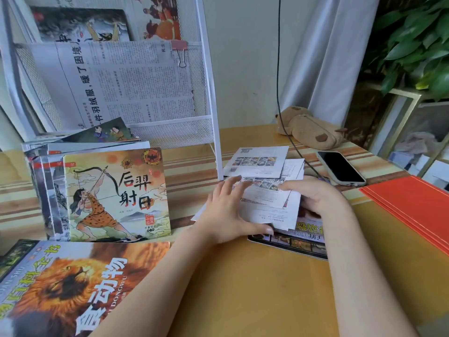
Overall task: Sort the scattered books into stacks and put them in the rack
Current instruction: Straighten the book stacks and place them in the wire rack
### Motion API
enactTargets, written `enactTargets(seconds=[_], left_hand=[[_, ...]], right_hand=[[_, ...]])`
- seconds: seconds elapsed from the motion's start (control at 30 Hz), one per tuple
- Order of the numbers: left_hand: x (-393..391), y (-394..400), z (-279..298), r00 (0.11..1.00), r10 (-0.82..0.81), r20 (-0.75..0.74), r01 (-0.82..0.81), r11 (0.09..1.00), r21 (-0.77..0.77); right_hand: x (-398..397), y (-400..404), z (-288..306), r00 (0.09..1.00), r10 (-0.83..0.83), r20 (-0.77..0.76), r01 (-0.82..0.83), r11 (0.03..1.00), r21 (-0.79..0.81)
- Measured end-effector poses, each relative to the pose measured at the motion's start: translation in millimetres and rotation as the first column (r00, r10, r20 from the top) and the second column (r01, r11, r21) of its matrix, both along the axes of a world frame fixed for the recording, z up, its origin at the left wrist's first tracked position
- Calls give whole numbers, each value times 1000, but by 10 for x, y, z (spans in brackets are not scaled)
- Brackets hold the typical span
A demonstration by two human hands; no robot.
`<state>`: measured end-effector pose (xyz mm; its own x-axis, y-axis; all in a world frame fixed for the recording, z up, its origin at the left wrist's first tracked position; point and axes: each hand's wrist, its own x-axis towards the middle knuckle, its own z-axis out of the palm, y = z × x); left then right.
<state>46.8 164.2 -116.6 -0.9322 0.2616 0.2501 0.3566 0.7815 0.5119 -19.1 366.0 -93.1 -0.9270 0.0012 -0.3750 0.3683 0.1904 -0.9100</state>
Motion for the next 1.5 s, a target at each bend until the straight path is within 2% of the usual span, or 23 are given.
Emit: enactTargets(seconds=[0.07,0.1,0.27,0.33,0.4,0.47,0.53,0.6,0.63,0.73,0.77,0.8,0.87,0.9,0.97,1.03,1.1,1.2,1.27,1.5], left_hand=[[-2,-3,0,988,-1,-157,-13,996,-89],[2,-3,11,981,-29,-190,6,993,-121],[87,31,84,981,-190,-45,182,974,-138],[110,51,79,969,-229,-87,214,964,-156],[132,86,85,924,-265,-275,218,958,-188],[160,130,93,804,-229,-549,146,971,-191],[170,150,154,722,-152,-675,29,981,-191],[162,143,199,749,-131,-649,15,983,-182],[154,130,195,794,-158,-587,45,978,-202],[113,88,167,944,-221,-243,145,944,-296],[111,94,156,964,-203,-171,144,940,-308],[111,98,144,967,-187,-173,126,942,-312],[118,97,144,961,-176,-214,111,951,-288],[116,109,146,961,-171,-217,106,953,-283],[115,124,123,947,-171,-270,101,962,-255],[117,123,101,937,-161,-310,78,961,-264],[73,100,53,926,-138,-351,30,955,-295],[68,77,56,921,-102,-377,-10,959,-284],[67,68,51,928,-85,-362,-27,955,-295],[36,54,43,968,-101,-228,11,931,-365]], right_hand=[[85,-21,27,999,10,-32,-10,1000,-9],[113,-30,23,999,15,-39,-15,1000,-11],[175,-99,-14,997,-63,-50,63,998,-3],[146,-104,-37,992,-126,-30,126,992,22],[115,-105,-58,982,-189,-27,189,982,-5],[108,-103,-48,969,-245,-35,245,969,-24],[83,-95,-48,960,-277,-33,275,960,-50],[67,-96,-41,963,-262,-62,261,965,-13],[47,-91,-44,968,-241,-77,243,970,27],[104,-120,-43,962,-214,-170,245,951,186],[118,-121,-58,938,-220,-269,294,915,275],[145,-132,-49,894,-211,-395,380,824,420],[170,-152,-23,786,-59,-615,540,550,637],[164,-167,-7,755,79,-651,542,483,688],[100,-273,-28,755,366,-545,345,485,803],[57,-455,-109,783,539,-310,50,444,895],[46,-535,-144,823,536,-188,-109,473,874],[110,-440,-2,855,433,-285,-93,669,737],[138,-307,54,874,391,-289,-110,738,665],[304,-94,138,892,399,-211,-191,758,624]])
